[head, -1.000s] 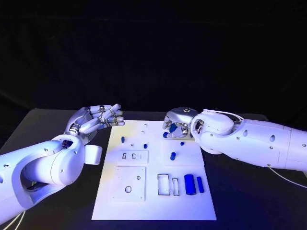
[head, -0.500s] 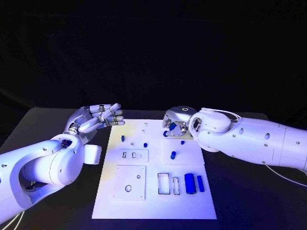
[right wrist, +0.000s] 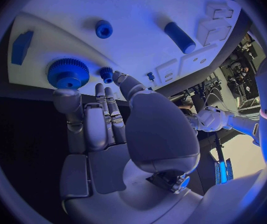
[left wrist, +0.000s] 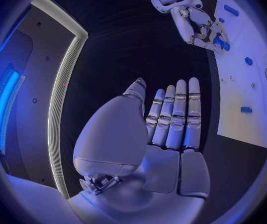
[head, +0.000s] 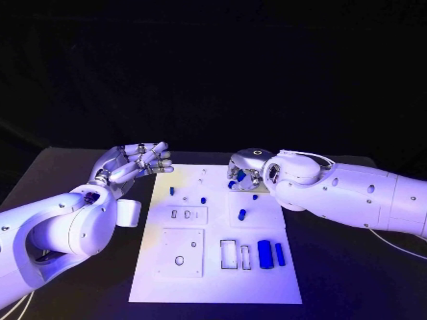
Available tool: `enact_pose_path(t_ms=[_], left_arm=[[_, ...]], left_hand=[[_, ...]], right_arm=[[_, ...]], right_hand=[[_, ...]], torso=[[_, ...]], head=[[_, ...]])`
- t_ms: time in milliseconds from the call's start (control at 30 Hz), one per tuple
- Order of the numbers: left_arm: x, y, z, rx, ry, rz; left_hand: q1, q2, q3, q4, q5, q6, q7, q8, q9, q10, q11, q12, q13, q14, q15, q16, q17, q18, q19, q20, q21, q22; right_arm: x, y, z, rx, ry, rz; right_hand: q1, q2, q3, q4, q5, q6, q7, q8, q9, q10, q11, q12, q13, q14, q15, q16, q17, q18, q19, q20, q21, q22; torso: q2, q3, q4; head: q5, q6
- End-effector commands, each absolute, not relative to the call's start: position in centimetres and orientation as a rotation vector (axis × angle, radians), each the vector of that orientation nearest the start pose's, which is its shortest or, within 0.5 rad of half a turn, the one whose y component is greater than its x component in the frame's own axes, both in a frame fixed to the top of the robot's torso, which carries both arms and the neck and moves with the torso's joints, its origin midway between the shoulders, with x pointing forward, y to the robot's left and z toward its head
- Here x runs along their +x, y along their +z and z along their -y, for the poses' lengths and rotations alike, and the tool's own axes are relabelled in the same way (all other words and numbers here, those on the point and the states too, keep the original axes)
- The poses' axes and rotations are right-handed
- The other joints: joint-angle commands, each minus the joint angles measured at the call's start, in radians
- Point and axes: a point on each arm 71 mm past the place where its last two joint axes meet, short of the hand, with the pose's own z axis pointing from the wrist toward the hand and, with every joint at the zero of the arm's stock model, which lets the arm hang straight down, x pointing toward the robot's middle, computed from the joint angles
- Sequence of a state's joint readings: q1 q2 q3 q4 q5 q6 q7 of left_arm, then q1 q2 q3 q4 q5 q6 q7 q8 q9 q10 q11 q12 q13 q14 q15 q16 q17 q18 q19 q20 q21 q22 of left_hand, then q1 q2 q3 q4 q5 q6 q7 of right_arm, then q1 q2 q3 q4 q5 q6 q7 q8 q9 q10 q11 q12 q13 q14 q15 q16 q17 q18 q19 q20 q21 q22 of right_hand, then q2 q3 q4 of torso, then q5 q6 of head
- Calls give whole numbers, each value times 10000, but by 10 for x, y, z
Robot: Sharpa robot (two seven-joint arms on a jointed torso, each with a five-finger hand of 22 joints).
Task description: Assemble the parts on the task board
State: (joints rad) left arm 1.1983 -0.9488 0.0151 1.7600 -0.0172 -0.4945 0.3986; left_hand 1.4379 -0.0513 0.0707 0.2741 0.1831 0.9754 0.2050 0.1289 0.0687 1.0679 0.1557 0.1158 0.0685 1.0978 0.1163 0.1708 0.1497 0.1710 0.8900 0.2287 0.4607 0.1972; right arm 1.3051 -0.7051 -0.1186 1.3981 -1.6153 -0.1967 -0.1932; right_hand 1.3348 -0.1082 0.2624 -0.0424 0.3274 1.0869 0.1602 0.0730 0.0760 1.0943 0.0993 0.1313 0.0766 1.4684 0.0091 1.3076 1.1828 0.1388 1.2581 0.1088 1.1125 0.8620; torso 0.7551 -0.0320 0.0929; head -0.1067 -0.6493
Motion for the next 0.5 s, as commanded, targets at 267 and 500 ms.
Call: enact_pose_path(t_ms=[267,500], left_arm=[[452,-138,-201,-10852,-15567,-13400],[452,-138,-201,-10850,-15563,-13391]], left_hand=[[94,-10,-62,-10,-69,17,28,-72,-12,50,19,-79,-11,-107,12,-46,-2,105,-69,18,-42,-15],[103,-4,-59,-13,-69,14,30,-81,-12,47,23,-90,-11,-119,17,-64,-3,105,-76,22,-44,-17]], right_arm=[[516,-178,168,-3928,4315,-17176],[517,-179,168,-3915,4313,-17189]], right_hand=[[-11,-14,164,33,88,160,-11,51,24,144,-19,72,-20,420,57,81,-22,-135,21,-20,63,4],[-14,18,255,77,118,214,-27,65,33,215,-35,95,-27,415,46,152,39,-146,28,-24,141,115]], torso=[[25,-3,25],[35,-7,35]], head=[[17,-12],[16,-31]])
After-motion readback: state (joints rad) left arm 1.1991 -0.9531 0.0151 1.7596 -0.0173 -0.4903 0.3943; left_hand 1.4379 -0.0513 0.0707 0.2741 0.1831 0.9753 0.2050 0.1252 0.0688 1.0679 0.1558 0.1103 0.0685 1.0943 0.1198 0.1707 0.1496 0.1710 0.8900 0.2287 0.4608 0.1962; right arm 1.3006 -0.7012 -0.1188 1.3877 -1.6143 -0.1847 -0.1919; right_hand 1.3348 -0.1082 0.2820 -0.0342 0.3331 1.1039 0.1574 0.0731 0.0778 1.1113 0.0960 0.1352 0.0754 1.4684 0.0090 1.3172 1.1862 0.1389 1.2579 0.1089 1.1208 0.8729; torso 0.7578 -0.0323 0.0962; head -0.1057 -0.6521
